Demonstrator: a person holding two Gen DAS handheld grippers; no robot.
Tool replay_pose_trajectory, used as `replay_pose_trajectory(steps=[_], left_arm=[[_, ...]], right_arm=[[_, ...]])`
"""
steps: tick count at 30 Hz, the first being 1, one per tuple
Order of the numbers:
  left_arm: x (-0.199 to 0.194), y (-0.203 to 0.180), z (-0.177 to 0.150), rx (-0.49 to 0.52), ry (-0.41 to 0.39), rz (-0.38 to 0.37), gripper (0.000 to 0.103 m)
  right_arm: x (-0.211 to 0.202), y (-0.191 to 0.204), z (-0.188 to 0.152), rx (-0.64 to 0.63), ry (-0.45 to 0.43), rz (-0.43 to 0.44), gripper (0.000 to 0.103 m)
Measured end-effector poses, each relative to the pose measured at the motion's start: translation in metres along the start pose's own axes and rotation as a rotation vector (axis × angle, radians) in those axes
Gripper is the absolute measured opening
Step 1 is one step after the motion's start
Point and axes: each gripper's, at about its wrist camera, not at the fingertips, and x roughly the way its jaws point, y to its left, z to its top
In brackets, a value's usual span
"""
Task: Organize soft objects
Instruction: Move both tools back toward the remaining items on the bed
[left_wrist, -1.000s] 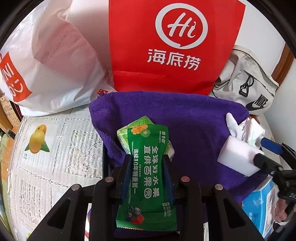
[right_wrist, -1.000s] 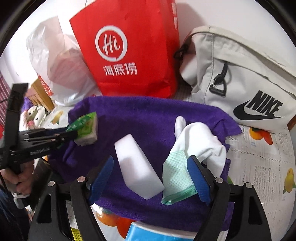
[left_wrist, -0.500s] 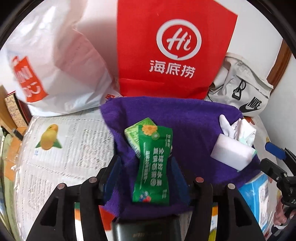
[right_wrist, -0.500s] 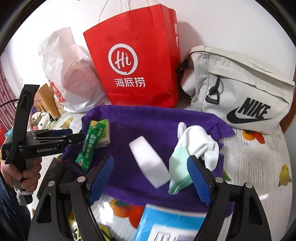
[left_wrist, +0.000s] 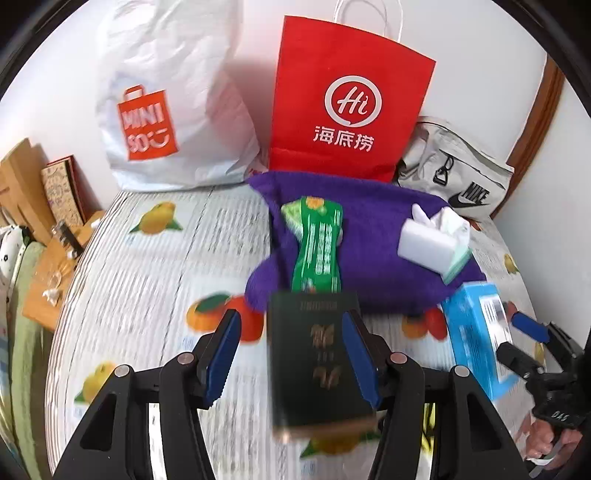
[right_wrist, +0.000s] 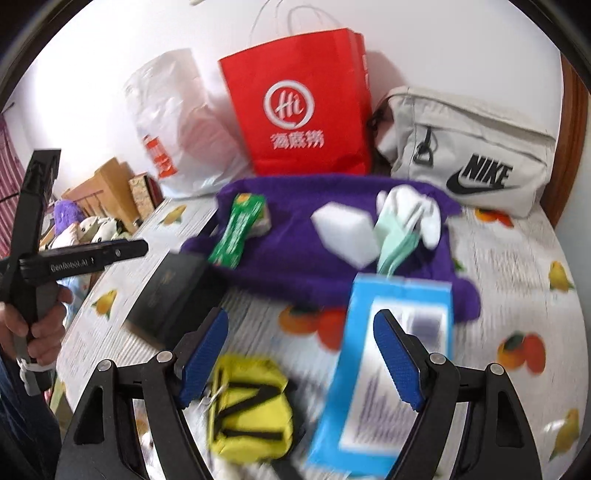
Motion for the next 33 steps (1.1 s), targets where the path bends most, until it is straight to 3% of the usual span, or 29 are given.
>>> replay_pose_trajectory(steps=[19,25,33], left_arm=[[-0.019,0.023,-0.109,-0.032,0.089,-0.030,0.055],[-0.020,0.038,-0.127,-0.073,0.095,-0.037,0.055],[-0.022,0.057,-0.142,-0.096,0.097,-0.043,0.055]], right_arm=[[-0.022,0.041,-0.102,0.020,0.068,0.060,0.077],[-0.022,0.084,-0.122,-0.094,0.063,0.088,0.077],[0.010,0.127,-0.142,-0.220,0.123,0.011,0.077]])
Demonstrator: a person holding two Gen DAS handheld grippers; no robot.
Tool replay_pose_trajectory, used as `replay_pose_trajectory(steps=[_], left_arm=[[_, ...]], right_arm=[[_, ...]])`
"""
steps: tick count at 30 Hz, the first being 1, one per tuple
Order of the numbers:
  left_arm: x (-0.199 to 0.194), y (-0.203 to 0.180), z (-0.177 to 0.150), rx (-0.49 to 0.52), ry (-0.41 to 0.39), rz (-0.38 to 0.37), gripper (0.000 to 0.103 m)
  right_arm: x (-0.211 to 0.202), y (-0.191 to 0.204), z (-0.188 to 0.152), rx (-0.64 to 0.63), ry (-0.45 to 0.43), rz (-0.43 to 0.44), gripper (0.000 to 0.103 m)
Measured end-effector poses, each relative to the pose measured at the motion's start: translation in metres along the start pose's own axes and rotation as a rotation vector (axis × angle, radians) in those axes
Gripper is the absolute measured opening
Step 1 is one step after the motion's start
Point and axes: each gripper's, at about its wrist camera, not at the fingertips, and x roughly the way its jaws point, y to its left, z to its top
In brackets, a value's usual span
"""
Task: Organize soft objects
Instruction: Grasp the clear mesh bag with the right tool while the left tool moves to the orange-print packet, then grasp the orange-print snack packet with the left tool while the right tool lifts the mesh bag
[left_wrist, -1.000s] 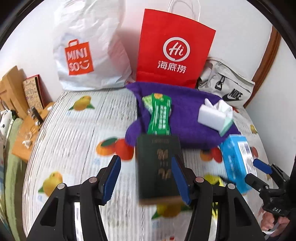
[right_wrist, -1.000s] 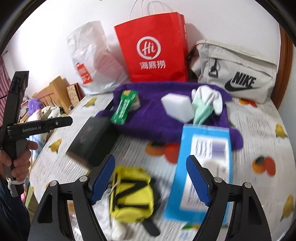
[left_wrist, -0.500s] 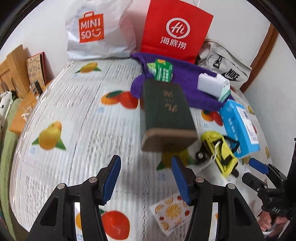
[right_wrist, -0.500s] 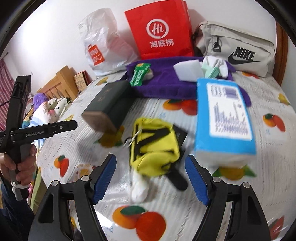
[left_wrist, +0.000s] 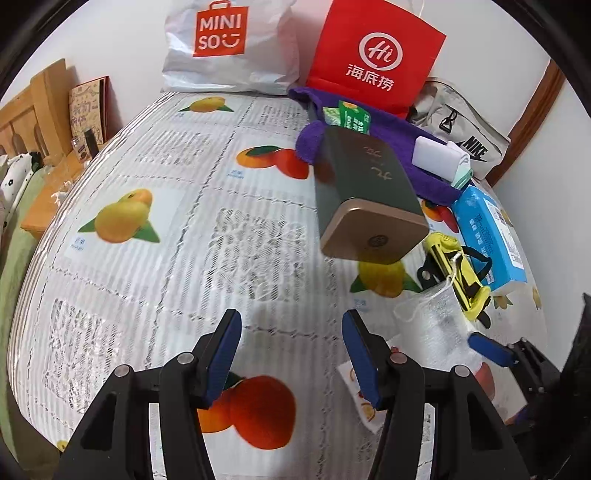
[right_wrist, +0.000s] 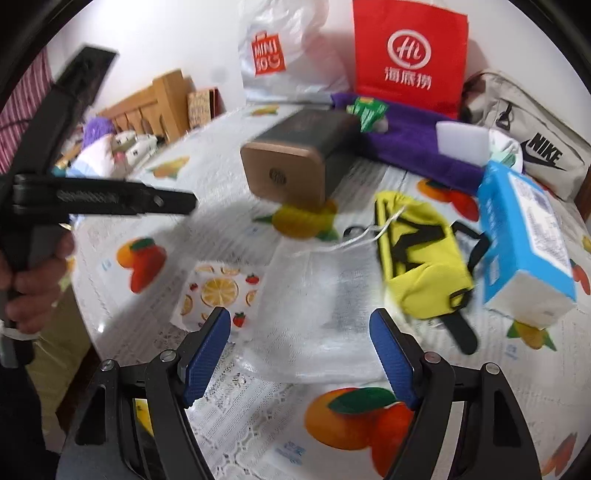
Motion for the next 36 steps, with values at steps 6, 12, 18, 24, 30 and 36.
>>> replay_pose_trajectory(steps=[6,12,18,24,30,36], left_arm=[[0.005,0.005,-0.005,-0.001,0.005,-0.017,0.055],[0.008,0.004,-0.008,0.000,0.010,-0.035,0.055],[0.004,0.001,-0.012,0.010,0.007,-0.037,0.055],[0.001,-0.005,-0.021,0.029,0.020,-0.024,0.055],[0.005,-0.017,-0.032,0.048,0.041,-0.023,0.055],[0.011,-0.036,-0.042,0.078,0.069,-0.043,0.063]], right_arm=[[0.017,0.009,-0.008,-0.041,-0.005,-0.092,0.077],[0.015,0.000,-0.001,-0.047,-0.006,-0.130,0.031],[0.008,-0.010,0.001,-0.018,-0.008,-0.062,0.003],[-0.023,-0.013,0.003,0.022,-0.084,0.003,0.002],[-0.069,-0.024,0.000,0.037,-0.171,-0.015,0.001],[-0.103,-0.052,-0.017,0.063,-0.191,-0.120,0.001]])
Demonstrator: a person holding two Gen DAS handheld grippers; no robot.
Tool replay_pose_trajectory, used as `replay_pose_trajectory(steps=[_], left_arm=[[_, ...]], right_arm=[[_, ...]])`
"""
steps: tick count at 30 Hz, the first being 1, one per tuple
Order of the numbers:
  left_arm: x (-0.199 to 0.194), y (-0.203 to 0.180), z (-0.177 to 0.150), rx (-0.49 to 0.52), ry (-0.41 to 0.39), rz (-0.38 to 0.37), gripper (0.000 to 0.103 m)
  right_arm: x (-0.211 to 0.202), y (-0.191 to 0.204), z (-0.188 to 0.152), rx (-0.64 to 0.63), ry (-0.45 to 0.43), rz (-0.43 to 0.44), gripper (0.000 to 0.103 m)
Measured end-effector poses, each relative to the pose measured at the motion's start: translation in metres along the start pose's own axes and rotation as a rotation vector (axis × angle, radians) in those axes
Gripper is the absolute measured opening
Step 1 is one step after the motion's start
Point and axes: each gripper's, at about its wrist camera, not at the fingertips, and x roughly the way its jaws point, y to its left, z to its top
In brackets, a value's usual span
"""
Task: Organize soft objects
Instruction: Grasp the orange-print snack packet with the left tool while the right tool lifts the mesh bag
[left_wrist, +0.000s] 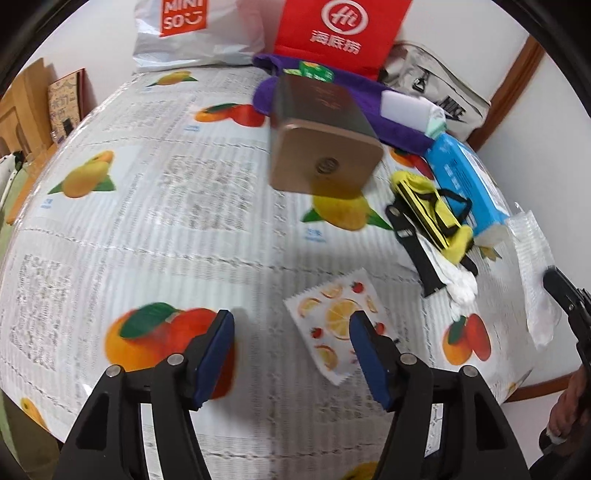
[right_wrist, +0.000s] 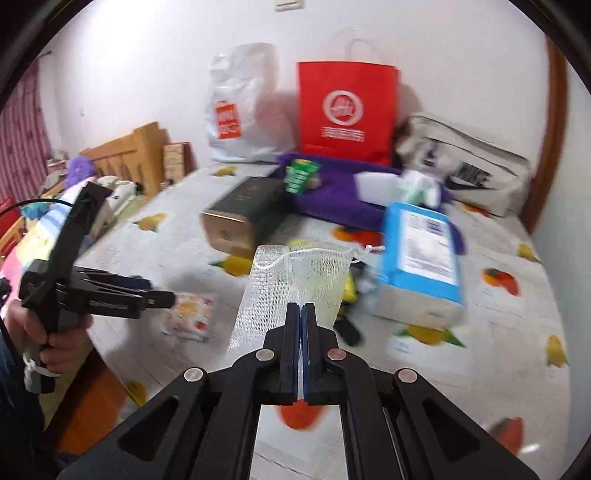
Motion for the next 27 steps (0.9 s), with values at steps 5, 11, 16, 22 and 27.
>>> replay_pose_trajectory(steps=[5,11,16,22,27], left_arm=[[0.011,-0.022,0.000,0.027,0.003,0.009,0.082],[0.022,-0.042,-0.001,0.068,-0.024,0.105,0.090],[0.026,-0.053,-0.005,0.112,-0.043,0.191,0.087],[0.021,-0.049,-0.008,0.099,-0.086,0.212,0.075],[0.015,-0.042,-0.011,0.096,-0.107,0.207,0.060]], right_arm=[[0.011,-0.041,-0.025,0.082,0.083,-0.092,0.004],[0.039,-0.068,-0.052,0.164,0.167,-0.111,0.010],[0.037,-0.073,-0.059,0.186,0.145,-0.135,0.064],[0.049,-0.075,-0.059,0.225,0.147,-0.119,0.076],[0.066,-0.057,-0.059,0.163,0.180,-0.171,0.087]])
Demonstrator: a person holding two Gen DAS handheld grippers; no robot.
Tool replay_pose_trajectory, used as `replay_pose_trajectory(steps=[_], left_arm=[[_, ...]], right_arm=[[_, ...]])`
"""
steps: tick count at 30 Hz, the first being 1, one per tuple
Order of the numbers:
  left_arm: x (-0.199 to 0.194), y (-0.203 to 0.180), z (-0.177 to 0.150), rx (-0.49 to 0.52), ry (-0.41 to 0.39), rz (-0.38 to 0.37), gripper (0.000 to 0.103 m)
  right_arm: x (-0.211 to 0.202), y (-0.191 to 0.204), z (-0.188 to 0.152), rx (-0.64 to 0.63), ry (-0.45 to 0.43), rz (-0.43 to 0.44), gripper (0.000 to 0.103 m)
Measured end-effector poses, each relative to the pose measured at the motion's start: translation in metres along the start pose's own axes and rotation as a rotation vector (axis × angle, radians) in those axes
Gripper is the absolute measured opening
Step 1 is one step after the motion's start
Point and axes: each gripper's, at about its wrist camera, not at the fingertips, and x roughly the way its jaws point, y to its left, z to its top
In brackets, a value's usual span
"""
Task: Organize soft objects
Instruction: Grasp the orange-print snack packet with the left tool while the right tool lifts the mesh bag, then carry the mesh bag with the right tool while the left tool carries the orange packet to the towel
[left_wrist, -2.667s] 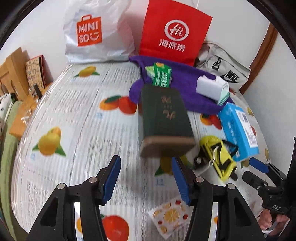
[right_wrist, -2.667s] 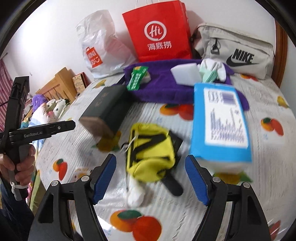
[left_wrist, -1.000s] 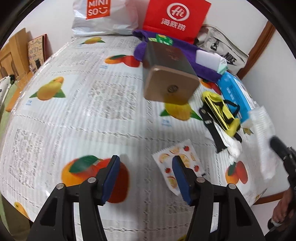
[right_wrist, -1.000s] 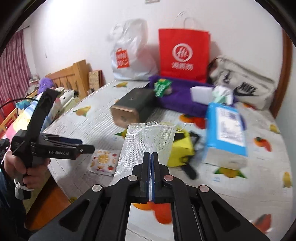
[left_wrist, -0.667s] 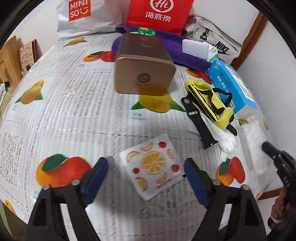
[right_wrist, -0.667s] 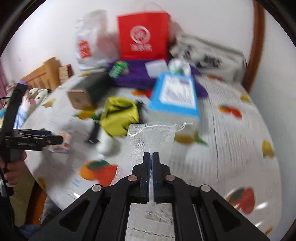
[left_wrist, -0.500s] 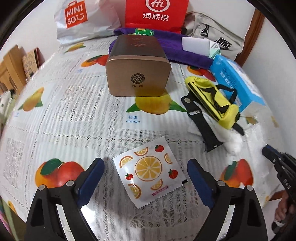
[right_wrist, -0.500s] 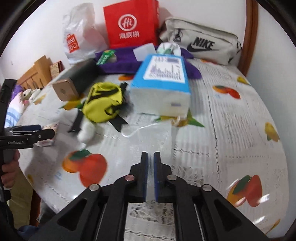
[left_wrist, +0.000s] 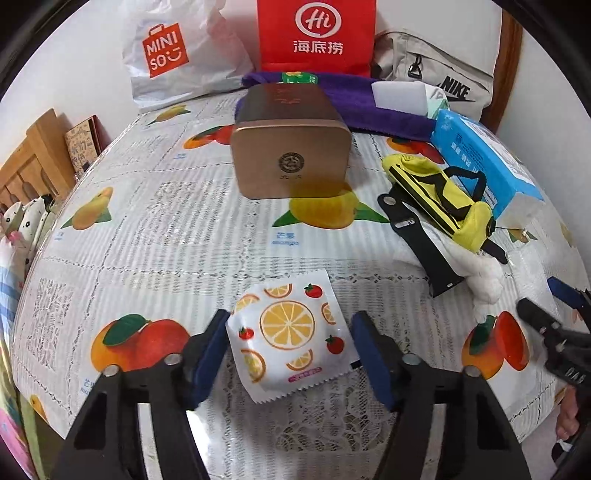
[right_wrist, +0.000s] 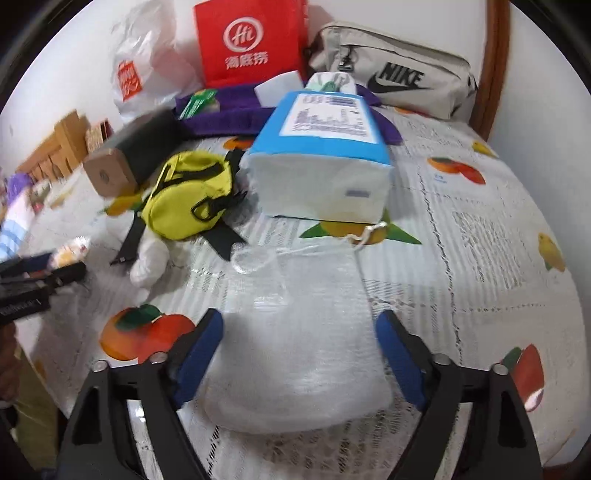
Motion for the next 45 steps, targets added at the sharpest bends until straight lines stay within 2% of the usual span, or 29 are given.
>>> replay_pose_trajectory(steps=[3,6,8,9,10,11,14,17,22,32,40,45], left_arm=[[-0.001,0.005,0.000,-0.008,-0.011,-0.003,0.050],[-0.001,0.006,0.000,-0.001,-0.020,-0.005,0.045],[-0.002,0.008,0.001,-0.004,-0.021,-0.017,0.037],[-0.002,0.009,0.001,-0.007,-0.022,-0.024,0.034],[-0.003,0.010,0.001,-0.011,-0.021,-0.032,0.024],[-0.003,0.011,0.002,-0.009,-0.021,-0.025,0.020],[-0.003,0.017,0.003,-0.018,-0.013,-0.045,0.013],[-0.002,0.022,0.004,-0.034,-0.005,-0.076,0.009],[-0.004,0.028,0.005,-0.059,0.006,-0.122,0.007],[-0.018,0.028,0.015,-0.061,-0.031,-0.148,0.006],[-0.018,0.028,0.018,-0.058,-0.024,-0.170,0.004],[-0.022,0.026,0.022,-0.051,-0.035,-0.159,0.004]], right_arm=[[0.000,0.008,-0.003,-0.006,-0.017,0.005,0.086],[-0.002,0.011,-0.005,-0.013,-0.033,0.002,0.075],[-0.005,0.011,-0.006,-0.017,-0.037,0.000,0.057],[-0.006,0.011,-0.006,-0.020,-0.037,0.002,0.051],[-0.007,0.011,-0.005,-0.025,-0.035,0.005,0.042],[-0.008,0.010,-0.005,-0.029,-0.033,0.005,0.034],[-0.009,0.007,-0.004,-0.030,-0.029,0.011,0.014],[-0.010,0.002,-0.004,-0.024,-0.024,0.028,0.010],[-0.018,-0.003,-0.003,-0.024,-0.031,0.038,0.009],[-0.039,-0.016,0.015,0.006,-0.077,0.048,0.009],[-0.039,-0.015,0.021,-0.006,-0.072,0.050,0.009],[-0.039,-0.017,0.021,-0.001,-0.068,0.054,0.009]])
